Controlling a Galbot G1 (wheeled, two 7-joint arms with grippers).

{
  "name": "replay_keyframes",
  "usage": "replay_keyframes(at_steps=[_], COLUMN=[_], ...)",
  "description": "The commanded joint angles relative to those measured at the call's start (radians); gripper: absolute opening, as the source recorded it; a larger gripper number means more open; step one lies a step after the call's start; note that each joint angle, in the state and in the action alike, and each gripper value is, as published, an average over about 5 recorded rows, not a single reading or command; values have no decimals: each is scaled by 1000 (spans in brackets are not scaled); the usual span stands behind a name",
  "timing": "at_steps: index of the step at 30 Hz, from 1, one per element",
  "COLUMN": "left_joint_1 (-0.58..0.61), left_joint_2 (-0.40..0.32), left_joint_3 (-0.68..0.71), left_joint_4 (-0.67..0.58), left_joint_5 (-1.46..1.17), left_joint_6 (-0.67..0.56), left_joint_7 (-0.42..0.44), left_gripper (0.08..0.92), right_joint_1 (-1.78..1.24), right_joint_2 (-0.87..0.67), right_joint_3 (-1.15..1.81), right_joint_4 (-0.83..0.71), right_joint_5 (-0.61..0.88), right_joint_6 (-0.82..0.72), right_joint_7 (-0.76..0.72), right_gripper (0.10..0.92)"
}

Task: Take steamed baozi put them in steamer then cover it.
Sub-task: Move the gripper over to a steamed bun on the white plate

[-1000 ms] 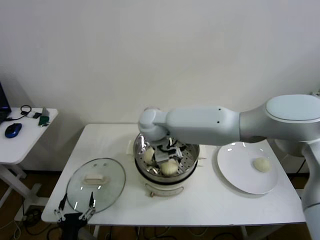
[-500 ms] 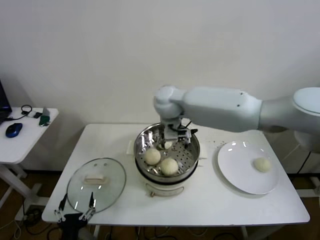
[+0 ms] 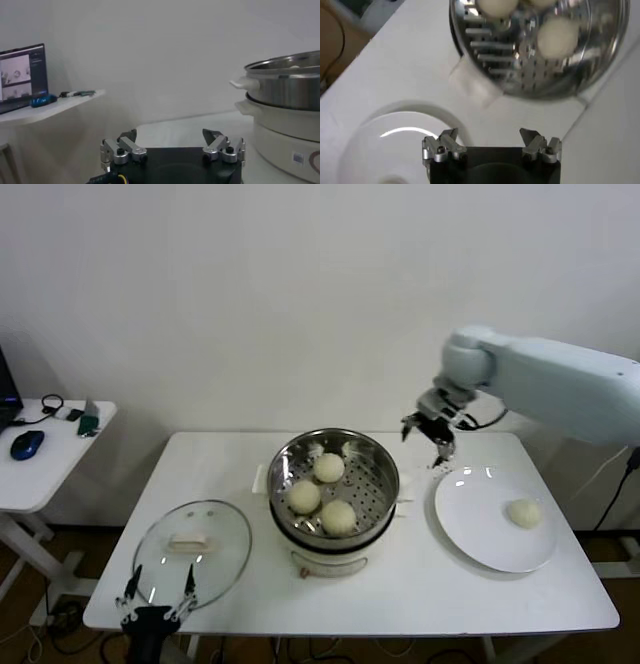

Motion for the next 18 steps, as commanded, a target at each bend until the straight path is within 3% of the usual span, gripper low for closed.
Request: replay_keyframes(at_steps=[1,6,18], left_joint_1=[-5,-8,-7], left_joint_2=[3,3,-11], left_joint_3=[-8,-17,-15], left_joint_4=[-14,-22,-18], left_joint_5=[-13,-26,-9], left_joint_6=[1,11,21], left_joint_7=[5,0,-2], left_gripper=[823,823,823], right_joint_1=[-273,-505,-661], right_joint_2=[-259,-234,-120], right_joint_3=[152,433,683], right_joint_4=[-176,-327,-532], right_joint_5=[-3,-200,-408], right_joint_6=[-99,59,128], right_joint_7=[45,24,7], right_gripper=[823,823,823])
